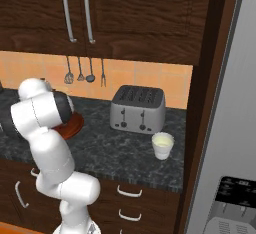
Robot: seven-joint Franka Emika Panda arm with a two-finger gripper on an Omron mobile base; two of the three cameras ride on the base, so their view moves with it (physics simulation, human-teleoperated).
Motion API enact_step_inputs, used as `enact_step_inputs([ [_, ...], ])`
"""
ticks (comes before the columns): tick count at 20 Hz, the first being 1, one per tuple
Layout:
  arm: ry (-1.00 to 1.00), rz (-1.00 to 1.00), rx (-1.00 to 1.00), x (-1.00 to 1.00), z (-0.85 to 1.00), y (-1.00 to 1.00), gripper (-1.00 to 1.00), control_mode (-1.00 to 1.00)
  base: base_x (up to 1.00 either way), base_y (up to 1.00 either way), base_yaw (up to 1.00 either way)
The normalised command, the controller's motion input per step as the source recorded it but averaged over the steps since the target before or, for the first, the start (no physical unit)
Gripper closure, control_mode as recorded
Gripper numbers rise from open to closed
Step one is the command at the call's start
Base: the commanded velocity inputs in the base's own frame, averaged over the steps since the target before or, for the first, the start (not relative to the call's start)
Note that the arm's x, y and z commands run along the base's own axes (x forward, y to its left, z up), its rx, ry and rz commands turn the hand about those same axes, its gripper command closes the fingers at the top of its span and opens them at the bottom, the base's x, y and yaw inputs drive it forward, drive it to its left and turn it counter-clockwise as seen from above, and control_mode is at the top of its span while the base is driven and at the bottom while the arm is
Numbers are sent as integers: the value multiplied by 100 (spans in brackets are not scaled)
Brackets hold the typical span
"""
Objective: Grab a lemon wedge from the fridge and one ice cube from the ice bowl, and put them in the glass of lemonade.
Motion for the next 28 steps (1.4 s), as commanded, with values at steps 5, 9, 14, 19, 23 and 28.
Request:
enact_step_inputs([
  [5, -8, 0, 0, 31, -31, 0, -100, -100, 0, 0, 0],
  [9, -8, 0, 0, 16, -45, 0, -100, -100, 0, 0, 0],
  [14, -12, 0, 0, 27, -24, 0, -100, -100, 0, 0, 0],
  [19, -4, 0, -1, 12, -31, -3, -100, -100, 0, 0, 0],
  [23, 0, -1, 0, -13, -42, -32, 100, -100, 0, 0, 0],
  [28, -1, -7, 0, -16, -9, -33, 100, -100, 0, 0, 0],
])
